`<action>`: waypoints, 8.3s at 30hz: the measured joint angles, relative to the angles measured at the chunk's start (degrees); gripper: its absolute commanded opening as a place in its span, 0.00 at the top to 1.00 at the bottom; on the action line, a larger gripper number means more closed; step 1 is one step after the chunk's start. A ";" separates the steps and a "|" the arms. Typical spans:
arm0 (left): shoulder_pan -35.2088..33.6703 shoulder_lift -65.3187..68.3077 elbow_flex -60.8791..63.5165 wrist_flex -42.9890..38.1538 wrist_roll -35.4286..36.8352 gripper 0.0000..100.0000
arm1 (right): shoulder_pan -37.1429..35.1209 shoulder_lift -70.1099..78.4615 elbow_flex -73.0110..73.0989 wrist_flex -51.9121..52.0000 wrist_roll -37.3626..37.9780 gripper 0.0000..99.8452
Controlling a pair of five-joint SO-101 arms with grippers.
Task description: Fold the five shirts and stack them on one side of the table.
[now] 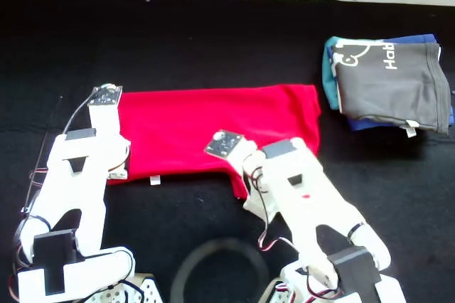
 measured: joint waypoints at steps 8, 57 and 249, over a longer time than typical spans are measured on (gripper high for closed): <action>0.00 0.00 0.00 0.00 0.00 0.99 | 2.20 1.14 4.92 -8.53 0.00 0.72; 0.00 0.00 0.00 0.00 0.00 0.99 | 12.22 33.93 -51.34 -4.48 -6.77 0.79; 0.88 27.52 -35.16 17.05 10.37 0.74 | 13.71 -21.54 -40.00 34.90 -17.05 0.99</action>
